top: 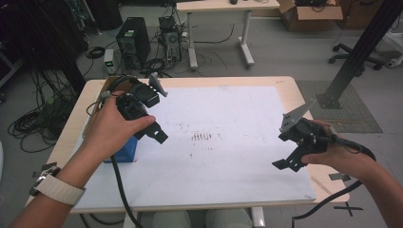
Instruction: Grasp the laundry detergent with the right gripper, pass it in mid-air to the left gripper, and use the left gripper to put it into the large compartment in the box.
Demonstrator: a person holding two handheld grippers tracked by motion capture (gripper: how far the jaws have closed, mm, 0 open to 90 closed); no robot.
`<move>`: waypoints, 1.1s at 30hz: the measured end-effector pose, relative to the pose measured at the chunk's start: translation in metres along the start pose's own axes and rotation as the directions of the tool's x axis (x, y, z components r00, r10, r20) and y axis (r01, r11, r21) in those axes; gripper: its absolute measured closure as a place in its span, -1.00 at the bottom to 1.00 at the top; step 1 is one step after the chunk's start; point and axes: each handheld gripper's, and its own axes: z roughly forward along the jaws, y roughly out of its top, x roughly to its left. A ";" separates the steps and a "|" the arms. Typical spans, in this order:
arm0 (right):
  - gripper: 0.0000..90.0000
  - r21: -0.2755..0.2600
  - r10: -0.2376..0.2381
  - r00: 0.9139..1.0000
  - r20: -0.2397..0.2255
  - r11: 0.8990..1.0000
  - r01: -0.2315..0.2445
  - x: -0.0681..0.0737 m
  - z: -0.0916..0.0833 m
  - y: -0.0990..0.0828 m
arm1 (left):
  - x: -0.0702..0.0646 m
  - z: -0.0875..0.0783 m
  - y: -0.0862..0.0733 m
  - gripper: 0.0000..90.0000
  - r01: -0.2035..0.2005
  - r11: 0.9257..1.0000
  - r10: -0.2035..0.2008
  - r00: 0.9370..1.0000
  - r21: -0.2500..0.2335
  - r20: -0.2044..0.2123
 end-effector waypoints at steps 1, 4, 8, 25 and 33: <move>-0.83 0.002 0.000 1.000 0.000 1.000 0.000 0.000 0.000 0.000 | -0.001 0.000 0.001 -0.89 -0.006 1.000 0.006 1.000 0.001 0.002; -0.83 0.002 -0.002 1.000 0.000 1.000 0.002 0.000 0.000 0.001 | -0.005 0.001 0.002 -0.89 -0.017 1.000 0.017 1.000 0.003 0.003; -0.83 -0.001 -0.003 1.000 0.001 1.000 0.003 -0.001 -0.001 0.003 | -0.007 0.002 0.002 -0.89 -0.023 1.000 0.023 1.000 0.000 0.010; -0.83 -0.001 -0.005 1.000 -0.003 1.000 0.005 -0.001 0.001 0.003 | -0.020 0.005 0.009 -0.89 -0.081 0.997 0.082 0.996 -0.007 0.045; -0.83 0.002 -0.001 1.000 -0.007 1.000 0.001 -0.002 0.004 0.002 | -0.019 0.007 0.010 -0.89 -0.074 0.997 0.074 0.996 -0.009 0.048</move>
